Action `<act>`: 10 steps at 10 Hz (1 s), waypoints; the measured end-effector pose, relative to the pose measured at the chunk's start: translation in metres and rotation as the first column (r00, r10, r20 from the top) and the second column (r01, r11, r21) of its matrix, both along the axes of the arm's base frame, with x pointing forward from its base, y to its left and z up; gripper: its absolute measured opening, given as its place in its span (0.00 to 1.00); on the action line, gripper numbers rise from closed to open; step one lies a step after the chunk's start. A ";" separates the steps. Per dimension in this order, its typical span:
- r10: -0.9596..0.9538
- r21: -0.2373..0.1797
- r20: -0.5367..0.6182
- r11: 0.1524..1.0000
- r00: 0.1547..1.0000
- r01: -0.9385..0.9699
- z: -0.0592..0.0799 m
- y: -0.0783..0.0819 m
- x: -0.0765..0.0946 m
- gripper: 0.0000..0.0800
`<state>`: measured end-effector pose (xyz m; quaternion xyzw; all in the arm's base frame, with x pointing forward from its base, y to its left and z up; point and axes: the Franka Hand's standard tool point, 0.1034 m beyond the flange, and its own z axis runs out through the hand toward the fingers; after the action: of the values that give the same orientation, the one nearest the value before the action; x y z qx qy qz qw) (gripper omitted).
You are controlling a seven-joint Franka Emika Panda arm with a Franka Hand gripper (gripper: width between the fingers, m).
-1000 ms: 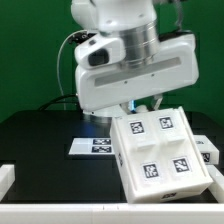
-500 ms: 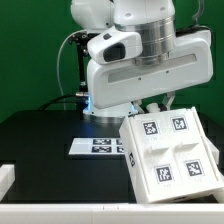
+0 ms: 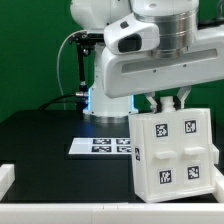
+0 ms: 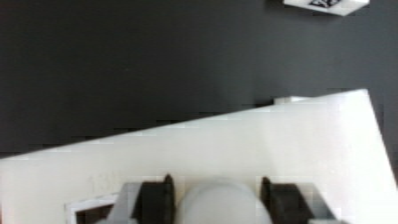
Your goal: Assemble cabinet
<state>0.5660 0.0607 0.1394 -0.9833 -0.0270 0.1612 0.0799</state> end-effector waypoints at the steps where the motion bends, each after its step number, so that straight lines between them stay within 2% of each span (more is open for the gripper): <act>1: -0.013 -0.003 0.003 1.000 1.000 0.013 0.000 0.002 0.004 0.28; 6: -0.063 -0.008 0.036 0.998 0.997 0.063 -0.003 0.008 0.035 0.28; 10: -0.083 -0.015 0.037 0.996 0.996 0.084 -0.003 0.011 0.039 0.28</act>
Offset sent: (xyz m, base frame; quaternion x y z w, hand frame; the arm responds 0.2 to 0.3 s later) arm 0.0271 0.0031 -0.0051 -0.0152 0.0186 0.0335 0.9992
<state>0.6048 0.0720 0.1360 -0.9869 0.0140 0.1403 0.0779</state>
